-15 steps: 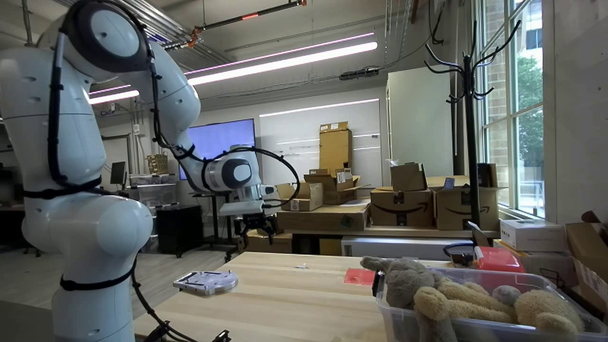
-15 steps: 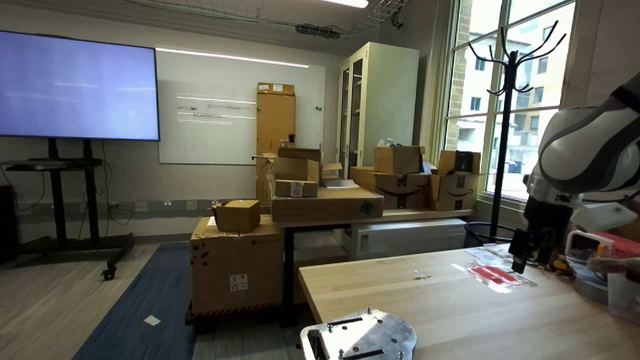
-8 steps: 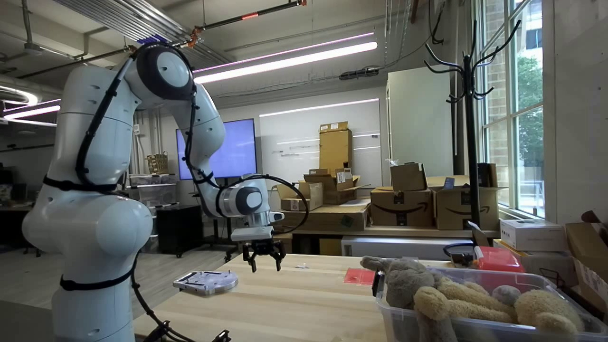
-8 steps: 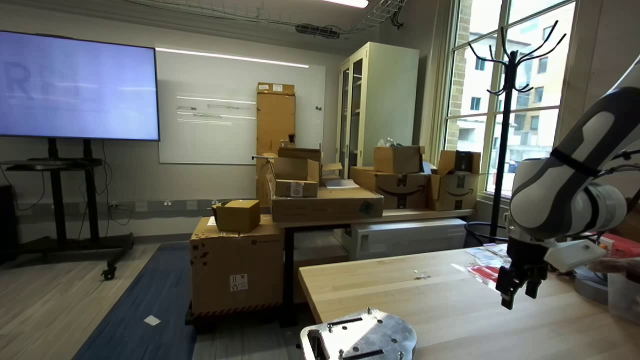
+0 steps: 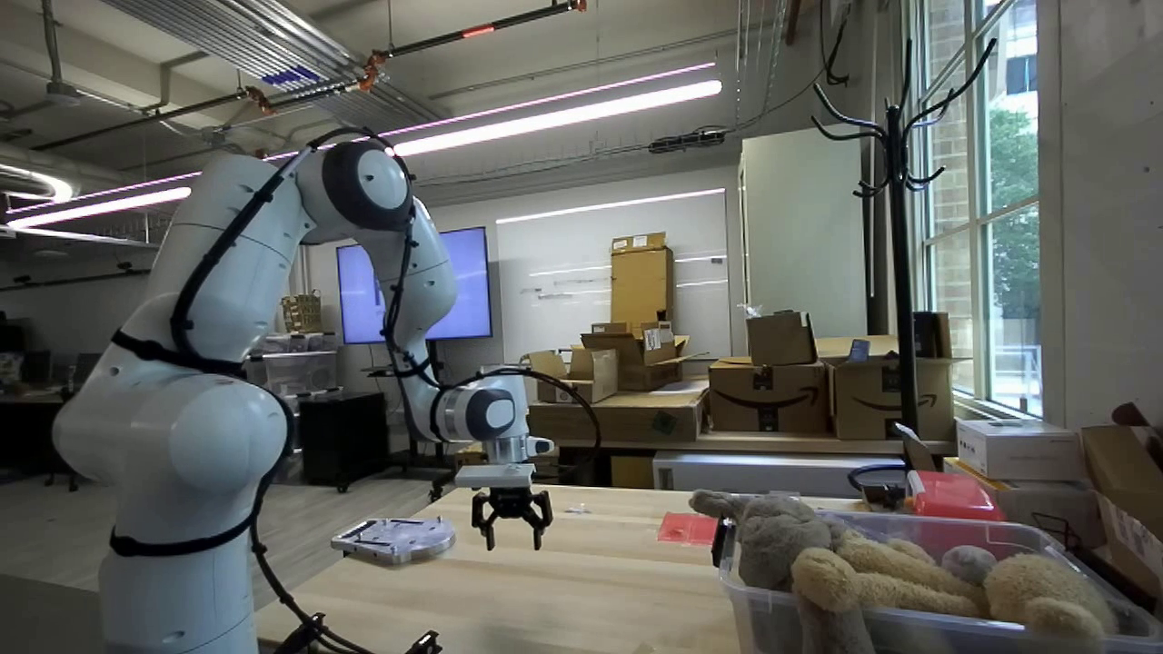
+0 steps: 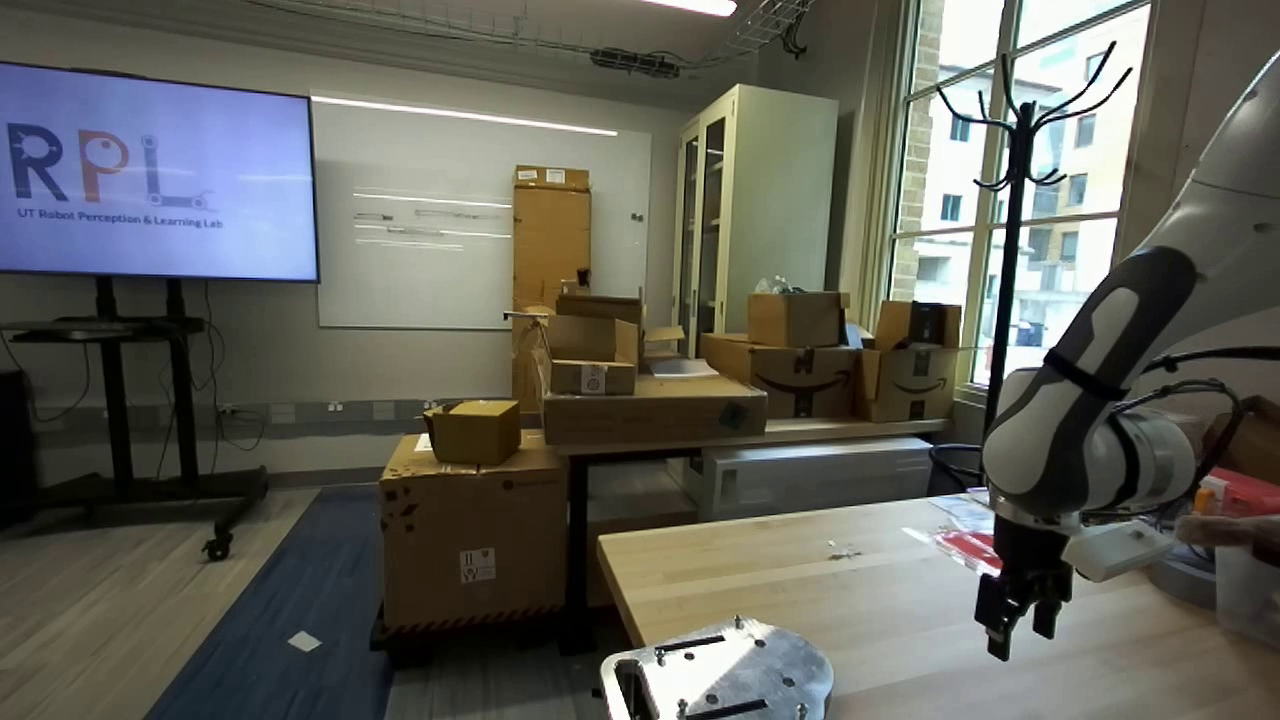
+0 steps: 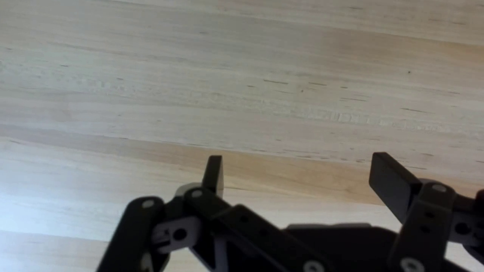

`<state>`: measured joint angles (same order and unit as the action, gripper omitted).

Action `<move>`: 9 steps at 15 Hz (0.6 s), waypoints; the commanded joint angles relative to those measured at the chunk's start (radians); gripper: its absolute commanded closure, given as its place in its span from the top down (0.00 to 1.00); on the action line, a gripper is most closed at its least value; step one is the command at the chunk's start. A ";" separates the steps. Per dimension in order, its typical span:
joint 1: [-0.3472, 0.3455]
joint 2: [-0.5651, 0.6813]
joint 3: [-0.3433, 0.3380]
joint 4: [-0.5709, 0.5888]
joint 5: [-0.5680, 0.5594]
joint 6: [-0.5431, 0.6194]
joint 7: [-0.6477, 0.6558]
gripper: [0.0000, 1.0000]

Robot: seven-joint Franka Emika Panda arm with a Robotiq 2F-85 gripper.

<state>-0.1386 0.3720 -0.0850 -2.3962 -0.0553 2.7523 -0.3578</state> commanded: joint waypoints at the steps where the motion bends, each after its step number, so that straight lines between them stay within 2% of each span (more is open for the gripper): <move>1: -0.061 0.085 0.041 0.083 -0.002 0.006 -0.063 1.00; 3: -0.076 0.116 0.044 0.113 -0.008 0.004 -0.071 0.85; 4: -0.082 0.131 0.043 0.131 -0.011 -0.002 -0.072 0.87; 5: -0.089 0.143 0.045 0.145 -0.012 -0.003 -0.075 0.75; 6: -0.095 0.154 0.048 0.158 -0.012 -0.005 -0.078 0.58; 9: -0.104 0.174 0.046 0.187 -0.020 -0.006 -0.077 0.34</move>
<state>-0.2064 0.5178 -0.0631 -2.2553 -0.0595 2.7527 -0.4106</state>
